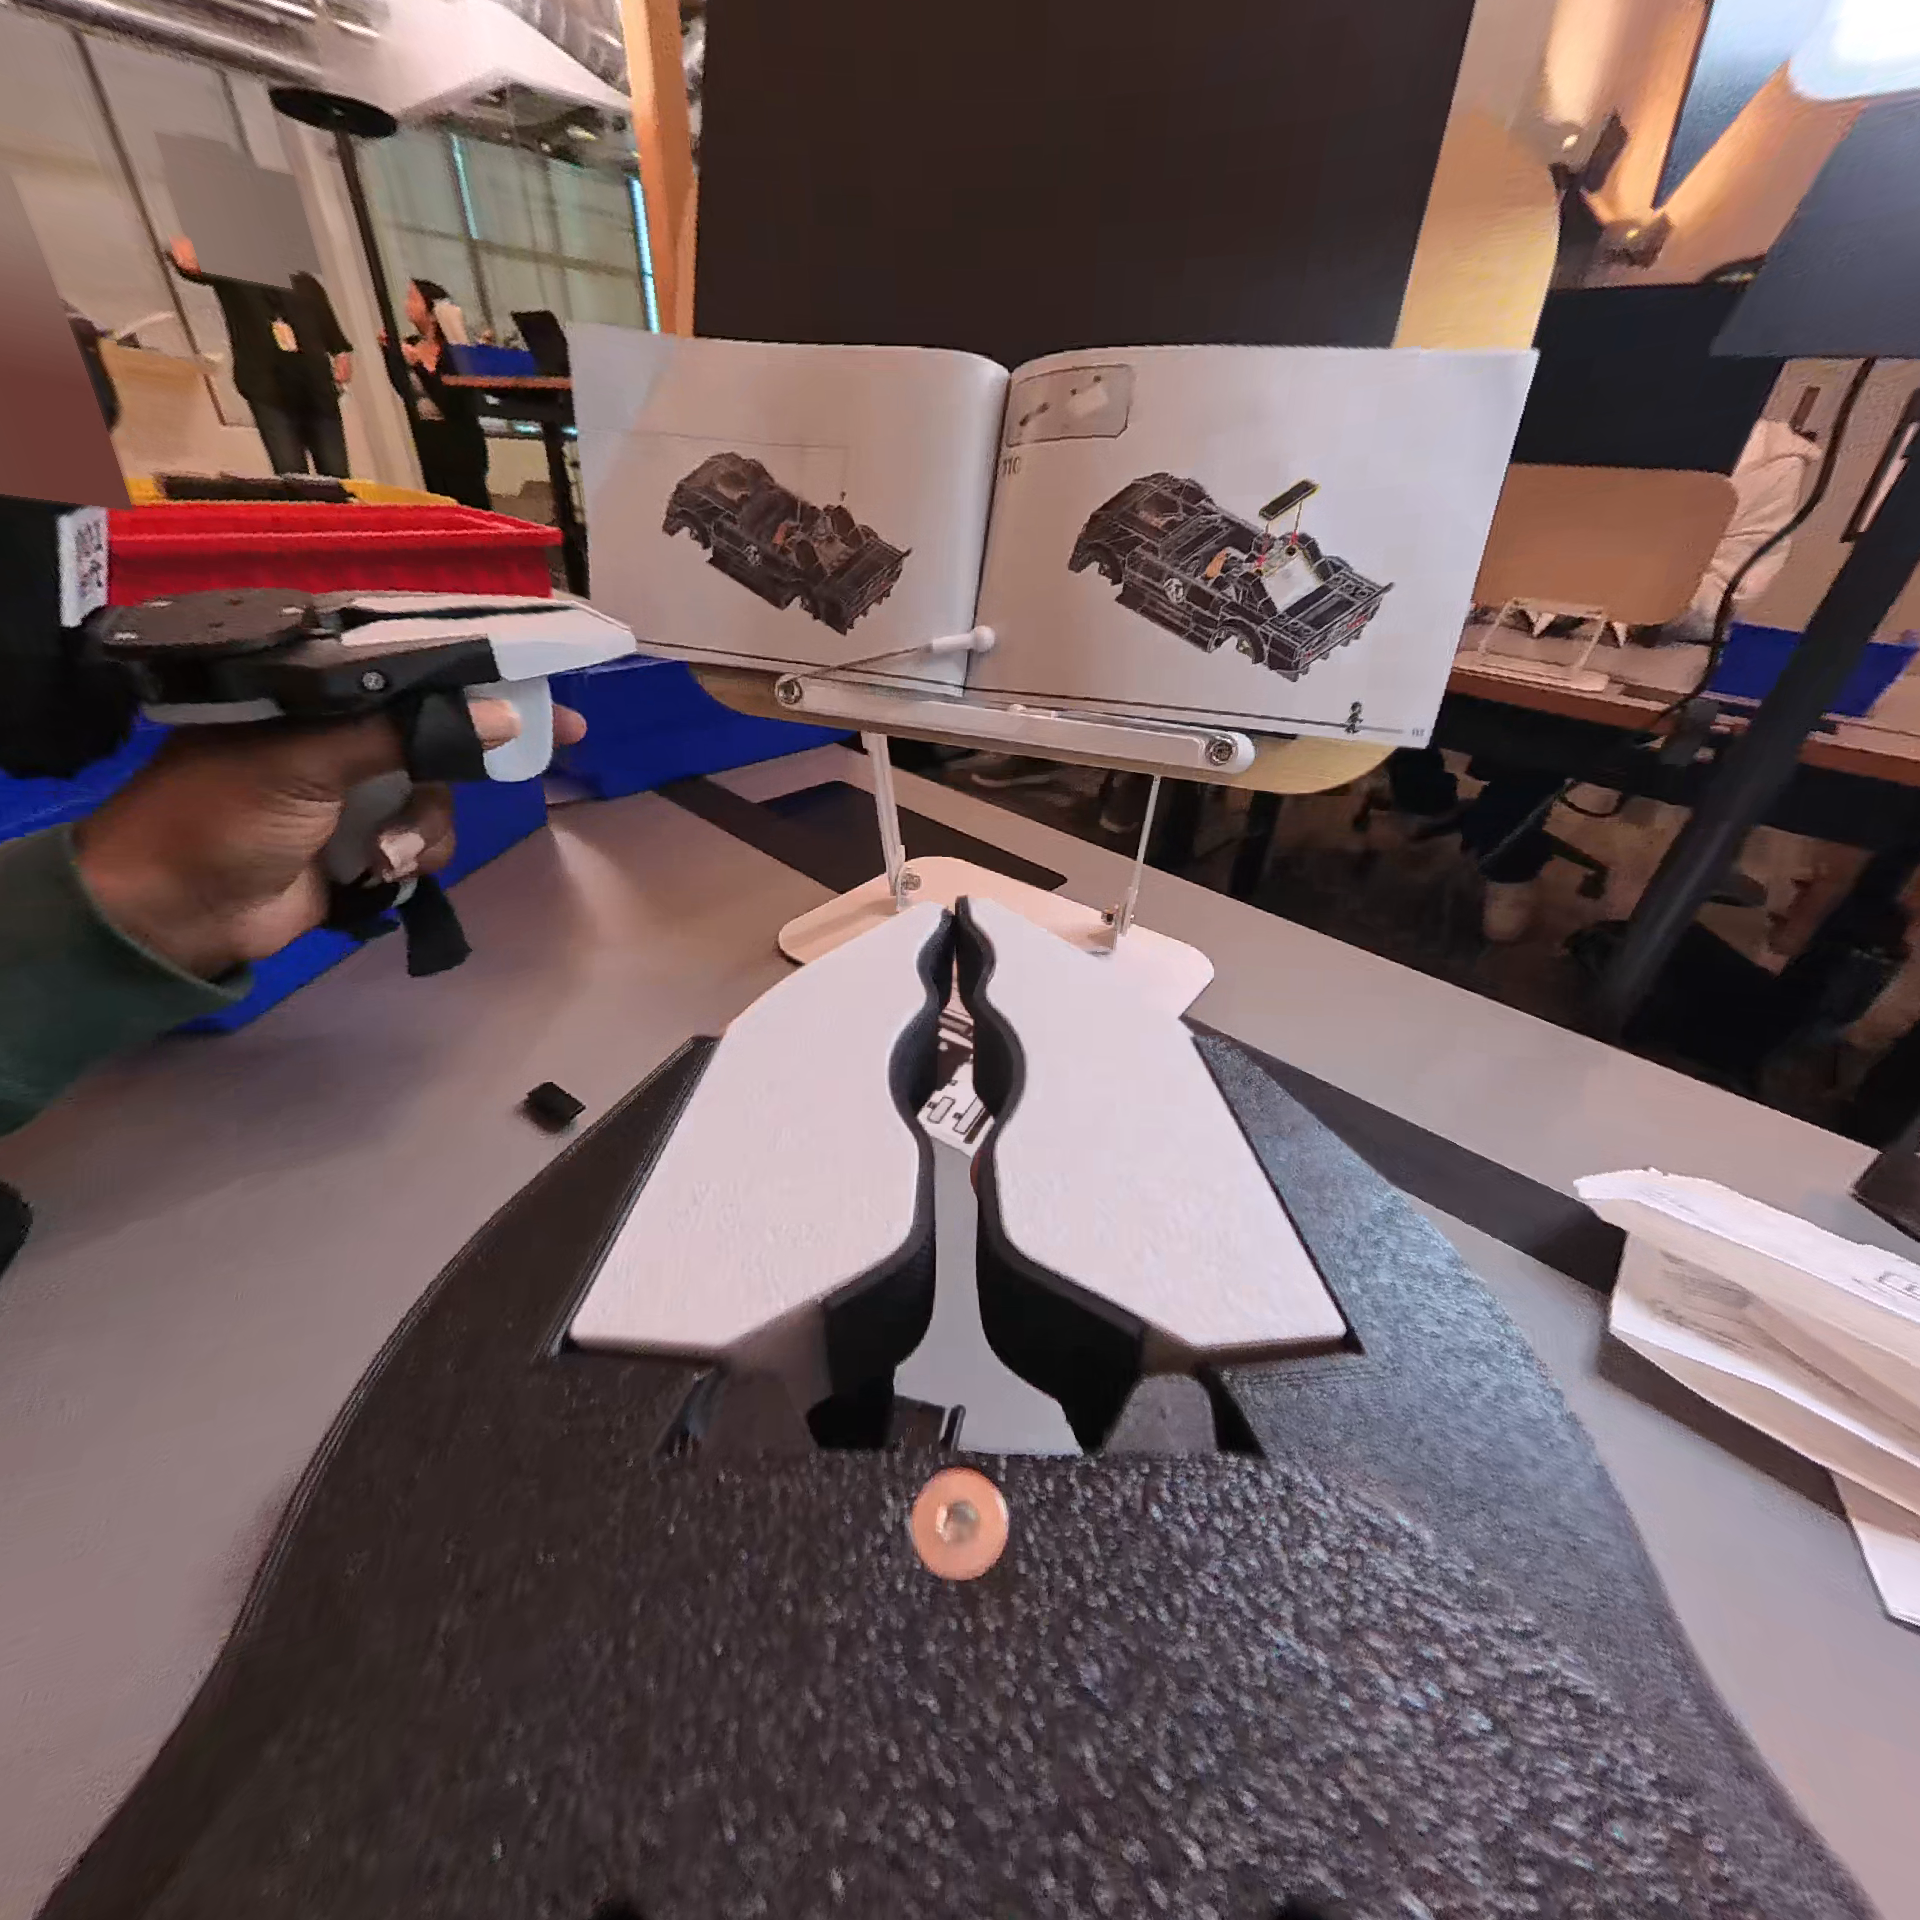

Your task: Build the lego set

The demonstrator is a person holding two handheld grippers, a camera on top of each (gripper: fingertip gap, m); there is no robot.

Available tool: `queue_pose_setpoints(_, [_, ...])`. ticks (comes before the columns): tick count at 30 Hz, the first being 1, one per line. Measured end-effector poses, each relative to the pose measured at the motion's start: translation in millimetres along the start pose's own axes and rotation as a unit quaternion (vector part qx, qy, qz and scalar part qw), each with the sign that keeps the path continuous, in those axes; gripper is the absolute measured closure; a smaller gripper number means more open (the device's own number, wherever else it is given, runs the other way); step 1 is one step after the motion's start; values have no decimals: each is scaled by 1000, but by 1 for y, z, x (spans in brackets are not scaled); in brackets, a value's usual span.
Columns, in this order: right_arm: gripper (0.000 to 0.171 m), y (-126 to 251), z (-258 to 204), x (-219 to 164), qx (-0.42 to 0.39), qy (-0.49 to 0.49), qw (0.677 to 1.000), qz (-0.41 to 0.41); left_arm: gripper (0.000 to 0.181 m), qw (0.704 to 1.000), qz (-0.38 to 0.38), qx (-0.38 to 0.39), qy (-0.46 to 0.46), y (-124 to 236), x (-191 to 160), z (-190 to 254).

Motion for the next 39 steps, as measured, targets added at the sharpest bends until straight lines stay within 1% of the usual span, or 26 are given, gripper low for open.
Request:
queue_pose_setpoints(5, [171,5,6,-1,-2,-8,1000,5,181,1000,10,-13,-14,16,5,15])
queue_pose_setpoints(8, [171,16,15,1,-21,12,1000,5,181,999,-12,-49,-10,31,-10,33])
queue_pose_setpoints(9, [171,21,18,0,-27,18,999,1,181,996,-24,-82,-7,36,-18,45])
queue_pose_setpoints(11, [171,31,27,-4,-41,29,999,-16,168,984,-72,-164,7,48,-40,73])
queue_pose_setpoints(13, [171,44,40,-10,-57,45,997,-40,154,970,-113,-216,10,60,-64,96])
queue_pose_setpoints(15, [171,61,57,-18,-82,72,991,-75,134,948,-174,-267,9,72,-89,120])
queue_pose_setpoints(16, [166,69,65,-22,-88,81,988,-94,123,936,-201,-290,10,77,-99,131])
queue_pose_setpoints(19, [145,90,72,-53,-56,59,980,-183,105,909,-245,-337,10,87,-116,156])
queue_pose_setpoints(21, [141,104,66,-82,-13,39,966,-254,96,895,-269,-356,4,91,-124,167])
queue_pose_setpoints(23, [137,117,61,-115,25,39,944,-327,90,880,-294,-373,-8,95,-133,177])
queue_pose_setpoints(25, [137,122,62,-140,39,46,926,-372,89,867,-316,-384,-28,100,-142,185])
queue_pose_setpoints(27, [137,120,57,-151,59,34,919,-388,96,861,-327,-386,-52,103,-149,189])
queue_pose_setpoints(35, [152,111,58,-170,91,44,887,-450,96,857,-328,-390,-74,109,-150,186])
queue_pose_setpoints(36, [160,111,58,-172,95,50,884,-455,97,857,-326,-392,-77,109,-150,184])
queue_pose_setpoints(37, [163,112,57,-172,102,55,882,-457,97,857,-324,-392,-83,109,-149,180])
queue_pose_setpoints(39, [163,113,56,-169,114,70,882,-451,99,857,-319,-392,-96,109,-147,171])
Point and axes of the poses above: each gripper's, where its closed fingertips meet, y back along the fingers, x out of its top, z = x × y across the jaws, the point moved 1 cm from there along y, back along the fingers, and after that the axes turned 4 degrees about z, right-handed, at the moved point
